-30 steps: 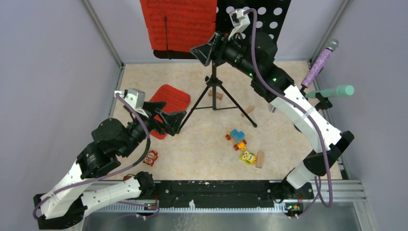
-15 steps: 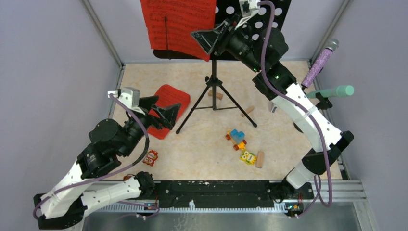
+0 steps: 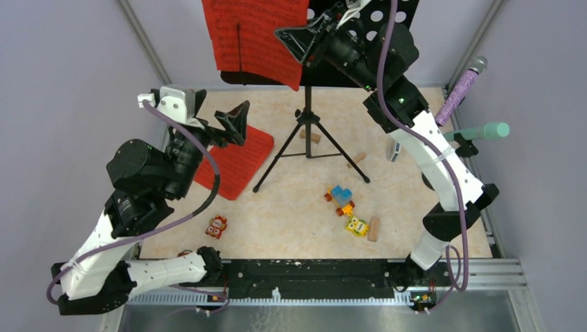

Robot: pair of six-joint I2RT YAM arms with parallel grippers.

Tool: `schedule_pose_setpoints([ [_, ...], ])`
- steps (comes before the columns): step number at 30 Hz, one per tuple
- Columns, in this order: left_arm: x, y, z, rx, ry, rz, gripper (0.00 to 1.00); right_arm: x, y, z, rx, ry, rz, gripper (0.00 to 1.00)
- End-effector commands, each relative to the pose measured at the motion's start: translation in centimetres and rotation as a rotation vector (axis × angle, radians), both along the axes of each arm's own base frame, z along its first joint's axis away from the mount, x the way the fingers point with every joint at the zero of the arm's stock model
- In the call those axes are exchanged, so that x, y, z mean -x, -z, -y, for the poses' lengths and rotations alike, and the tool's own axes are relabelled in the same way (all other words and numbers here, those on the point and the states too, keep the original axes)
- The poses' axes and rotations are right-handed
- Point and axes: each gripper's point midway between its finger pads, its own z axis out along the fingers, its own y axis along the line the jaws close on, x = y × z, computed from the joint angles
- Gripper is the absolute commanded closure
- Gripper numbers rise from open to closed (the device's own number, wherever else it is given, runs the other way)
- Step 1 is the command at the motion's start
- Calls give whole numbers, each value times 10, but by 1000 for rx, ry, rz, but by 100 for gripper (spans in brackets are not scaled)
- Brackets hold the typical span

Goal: Pack up the instrument practice props

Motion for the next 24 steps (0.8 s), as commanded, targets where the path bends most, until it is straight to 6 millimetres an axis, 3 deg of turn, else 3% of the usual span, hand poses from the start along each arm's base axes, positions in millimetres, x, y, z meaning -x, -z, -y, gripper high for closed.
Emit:
schedule_pose_setpoints([
  [1, 2, -35, -1, -12, 4, 74, 1, 1, -6, 3, 16, 1, 23, 74],
  [5, -4, -48, 15, -44, 30, 58, 1, 1, -1, 1, 28, -7, 9, 81],
  [11, -17, -51, 33, -81, 44, 36, 1, 3, 0, 3, 37, -8, 5, 83],
  [14, -35, -45, 37, -97, 58, 0, 1, 4, 1, 3, 37, -6, 4, 84],
  [18, -76, -30, 16, -73, 79, -74, 1, 4, 2, 4, 38, -8, 1, 84],
  [24, -83, -31, 6, -48, 71, -63, 1, 5, 4, 6, 55, 2, 6, 84],
])
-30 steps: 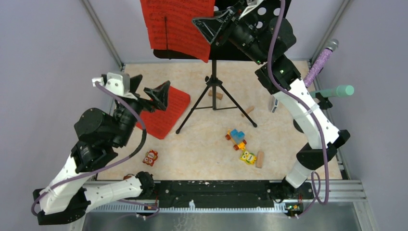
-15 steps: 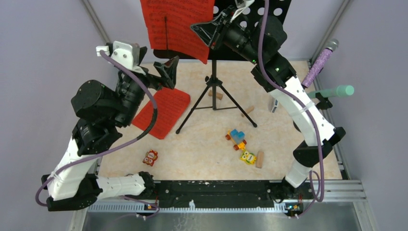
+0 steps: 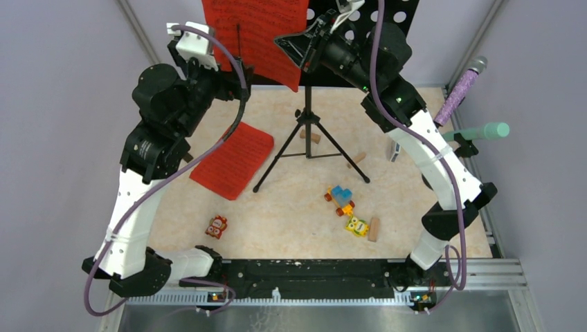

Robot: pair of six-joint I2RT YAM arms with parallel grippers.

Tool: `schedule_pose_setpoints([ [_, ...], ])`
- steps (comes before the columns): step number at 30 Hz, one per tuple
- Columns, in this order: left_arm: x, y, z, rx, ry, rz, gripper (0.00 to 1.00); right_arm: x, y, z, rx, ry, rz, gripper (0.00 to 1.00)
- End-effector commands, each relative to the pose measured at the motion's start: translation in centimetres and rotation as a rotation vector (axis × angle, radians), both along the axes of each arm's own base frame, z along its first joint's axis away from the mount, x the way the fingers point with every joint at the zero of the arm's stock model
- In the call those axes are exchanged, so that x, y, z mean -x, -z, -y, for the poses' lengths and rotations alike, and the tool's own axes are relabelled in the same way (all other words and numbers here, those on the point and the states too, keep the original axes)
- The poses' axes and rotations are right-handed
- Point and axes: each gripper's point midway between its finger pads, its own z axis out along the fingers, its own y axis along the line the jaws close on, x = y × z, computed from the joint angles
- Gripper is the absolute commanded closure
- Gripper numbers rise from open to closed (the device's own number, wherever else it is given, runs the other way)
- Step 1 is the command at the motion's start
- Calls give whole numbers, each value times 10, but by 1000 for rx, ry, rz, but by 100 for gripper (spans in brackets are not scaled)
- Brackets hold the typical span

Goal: Pack up the instrument practice props

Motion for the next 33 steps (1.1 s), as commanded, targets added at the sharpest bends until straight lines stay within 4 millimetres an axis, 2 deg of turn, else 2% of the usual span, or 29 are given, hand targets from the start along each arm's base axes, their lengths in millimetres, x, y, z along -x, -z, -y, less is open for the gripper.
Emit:
schedule_pose_setpoints([
  [1, 18, -24, 8, 91, 116, 49, 1, 12, -22, 15, -20, 10, 65, 84],
  [5, 13, -23, 15, 115, 162, 45, 2, 12, -20, 17, -14, 22, 71, 84],
  [16, -14, -26, 20, 140, 168, 63, 34, 12, -20, 20, -2, 34, 84, 87],
  [21, -24, -22, 20, 136, 163, 61, 37, 13, -20, 22, -1, 36, 84, 87],
  [24, -27, -20, 19, 142, 157, 62, 51, 15, -22, 23, -3, 39, 89, 88],
  [31, -22, -20, 16, 142, 157, 100, 94, 13, -24, 24, -3, 49, 98, 91],
  [33, -19, -19, 16, 137, 161, 111, 100, 13, -24, 24, -3, 49, 98, 92],
])
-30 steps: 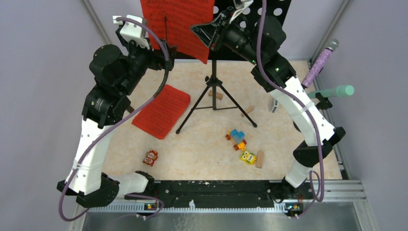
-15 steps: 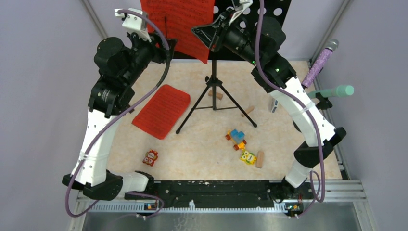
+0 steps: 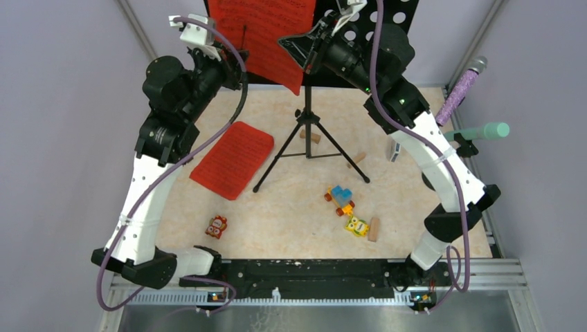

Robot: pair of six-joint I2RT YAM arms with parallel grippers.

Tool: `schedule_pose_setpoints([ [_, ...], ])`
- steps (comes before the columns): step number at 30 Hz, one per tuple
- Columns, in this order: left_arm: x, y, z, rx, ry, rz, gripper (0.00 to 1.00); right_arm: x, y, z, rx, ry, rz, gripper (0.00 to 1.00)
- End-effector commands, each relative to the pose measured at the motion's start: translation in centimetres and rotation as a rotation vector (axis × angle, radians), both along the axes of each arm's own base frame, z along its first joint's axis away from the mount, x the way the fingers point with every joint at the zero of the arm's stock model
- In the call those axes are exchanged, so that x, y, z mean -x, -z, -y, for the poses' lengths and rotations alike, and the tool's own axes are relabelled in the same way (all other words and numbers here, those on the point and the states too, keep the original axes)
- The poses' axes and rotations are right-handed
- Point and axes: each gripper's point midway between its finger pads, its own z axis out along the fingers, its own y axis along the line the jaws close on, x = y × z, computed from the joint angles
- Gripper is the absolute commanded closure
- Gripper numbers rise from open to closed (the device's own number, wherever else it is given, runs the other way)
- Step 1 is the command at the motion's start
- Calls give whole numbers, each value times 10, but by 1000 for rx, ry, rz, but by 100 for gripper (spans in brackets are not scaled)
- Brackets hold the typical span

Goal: Pack up the instrument practice props

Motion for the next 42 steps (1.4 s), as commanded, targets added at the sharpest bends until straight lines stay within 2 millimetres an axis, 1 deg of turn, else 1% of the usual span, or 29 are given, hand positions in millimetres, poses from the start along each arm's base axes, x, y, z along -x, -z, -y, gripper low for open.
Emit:
schedule_pose_setpoints([
  [1, 13, -20, -9, 14, -8, 93, 100, 11, -26, 17, -39, 19, 58, 93],
  [3, 15, -18, -8, 11, 0, 99, 100, 10, -25, 17, -40, 20, 57, 95],
  [5, 17, -17, -7, 10, 7, 105, 100, 9, -26, 16, -45, 22, 52, 100],
  [8, 20, -14, -6, 11, 17, 122, 100, 10, -27, 16, -47, 22, 61, 100],
  [11, 26, -13, -8, 24, 19, 156, 100, 14, -33, 22, -54, 30, 90, 100],
  [16, 36, -18, -9, 37, 34, 207, 100, 24, -47, 38, -63, 69, 143, 100],
  [21, 42, -22, -9, 53, 46, 230, 100, 28, -50, 60, -46, 148, 175, 100],
  [25, 40, -18, -10, 48, 36, 221, 100, 44, -56, 81, -49, 180, 208, 100],
  [28, 39, -15, -13, 48, 18, 216, 100, 56, -51, 91, -29, 179, 212, 100],
  [30, 38, -13, -15, 47, 5, 214, 100, 66, -39, 93, -2, 150, 203, 100],
  [31, 37, -12, -16, 46, 0, 213, 93, 73, -33, 94, 12, 125, 200, 100],
  [32, 37, -11, -16, 45, -2, 210, 84, 79, -21, 91, 38, 92, 189, 100],
  [35, 37, -11, -16, 46, -2, 204, 72, 106, 18, 82, 136, -61, 154, 100],
  [36, 37, -10, -16, 47, 0, 200, 66, 118, 34, 78, 169, -132, 139, 100],
  [37, 37, -10, -15, 46, 3, 198, 62, 129, 47, 75, 189, -194, 129, 100],
  [38, 36, -9, -15, 46, 5, 194, 58, 141, 59, 74, 202, -254, 119, 100],
  [40, 36, -8, -15, 46, 2, 191, 49, 159, 80, 75, 211, -332, 98, 100],
  [42, 37, -7, -16, 46, -1, 187, 34, 173, 106, 77, 219, -388, 73, 100],
])
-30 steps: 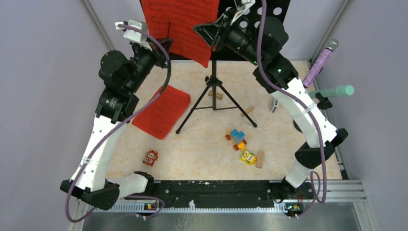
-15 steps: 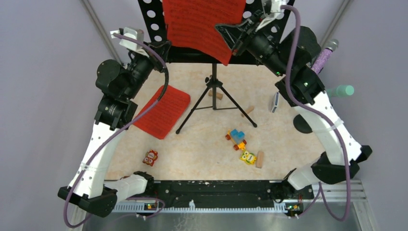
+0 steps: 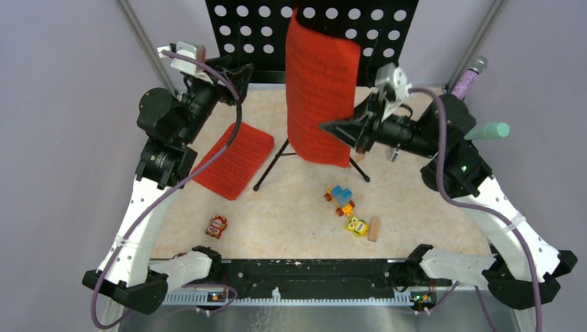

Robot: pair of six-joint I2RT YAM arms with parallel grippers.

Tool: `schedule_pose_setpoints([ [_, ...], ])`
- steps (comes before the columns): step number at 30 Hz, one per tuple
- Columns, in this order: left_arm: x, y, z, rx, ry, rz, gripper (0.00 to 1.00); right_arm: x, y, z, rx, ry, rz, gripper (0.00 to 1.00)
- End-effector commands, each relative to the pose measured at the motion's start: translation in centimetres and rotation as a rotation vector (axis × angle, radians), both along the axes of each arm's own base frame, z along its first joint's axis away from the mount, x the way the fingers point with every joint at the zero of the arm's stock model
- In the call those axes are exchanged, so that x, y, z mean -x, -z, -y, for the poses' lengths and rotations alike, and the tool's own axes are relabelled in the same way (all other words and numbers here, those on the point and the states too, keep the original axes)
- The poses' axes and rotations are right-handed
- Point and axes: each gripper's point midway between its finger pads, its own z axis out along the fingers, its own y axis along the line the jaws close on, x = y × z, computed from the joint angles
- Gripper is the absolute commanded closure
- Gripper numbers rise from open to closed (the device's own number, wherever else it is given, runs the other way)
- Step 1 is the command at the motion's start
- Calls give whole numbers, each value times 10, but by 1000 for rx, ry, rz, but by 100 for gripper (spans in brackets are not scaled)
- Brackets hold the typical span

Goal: Pack up the instrument practice props

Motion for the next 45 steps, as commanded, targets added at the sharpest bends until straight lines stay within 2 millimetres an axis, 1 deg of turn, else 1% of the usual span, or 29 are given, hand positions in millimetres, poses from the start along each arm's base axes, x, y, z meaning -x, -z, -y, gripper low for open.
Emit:
schedule_pose_setpoints([
  [1, 8, -8, -8, 19, -17, 22, 26, 47, 54, -1, 62, -222, -61, 100],
  [3, 13, -9, -9, 27, -16, 19, 17, 52, 75, -4, 82, -254, -106, 100],
  [6, 24, -10, -16, 44, -26, 17, 11, 51, 112, -15, 133, -263, -197, 100],
  [8, 32, -9, -24, 55, -53, 11, 8, 48, 138, -28, 179, -247, -245, 100],
  [9, 37, -7, -30, 62, -73, 8, 7, 47, 153, -35, 210, -234, -263, 100],
  [11, 52, -8, -50, 102, -140, 8, 3, 46, 177, -51, 269, -208, -280, 100],
  [14, 75, 0, -75, 149, -222, 2, 1, 37, 205, -81, 306, -154, -327, 100],
  [15, 83, 3, -83, 163, -245, -1, 1, 34, 212, -91, 301, -139, -349, 100],
  [16, 90, 7, -90, 174, -267, -6, 1, 28, 223, -105, 301, -125, -387, 100],
  [17, 97, 11, -97, 180, -285, -11, 1, 27, 228, -117, 290, -126, -412, 100],
  [19, 110, 19, -108, 190, -318, -23, 1, 23, 230, -144, 239, -130, -442, 100],
  [23, 133, 33, -124, 197, -359, -47, 1, 13, 226, -200, 156, -124, -492, 100],
  [24, 138, 33, -128, 201, -368, -47, 1, 8, 220, -214, 127, -125, -502, 100],
  [27, 151, 31, -136, 216, -381, -36, 1, -16, 206, -251, 20, -86, -555, 100],
  [30, 160, 27, -139, 216, -376, -27, 1, -46, 200, -278, -117, -10, -652, 100],
  [31, 162, 26, -139, 219, -374, -23, 1, -53, 194, -288, -167, -13, -673, 100],
  [32, 163, 25, -139, 229, -370, -22, 1, -59, 193, -298, -205, -21, -694, 100],
  [34, 167, 22, -137, 236, -349, -10, 1, -77, 195, -314, -265, 14, -750, 100],
  [37, 168, 19, -133, 232, -328, -8, 1, -105, 207, -327, -308, 86, -809, 100],
  [39, 169, 20, -133, 230, -324, -11, 1, -124, 224, -330, -314, 163, -837, 100],
  [40, 169, 20, -133, 232, -324, -14, 1, -134, 240, -331, -301, 205, -851, 100],
  [43, 169, 22, -131, 232, -314, -19, 1, -157, 276, -328, -275, 292, -895, 100],
  [45, 167, 26, -129, 226, -310, -29, 1, -166, 301, -325, -238, 325, -916, 100],
])
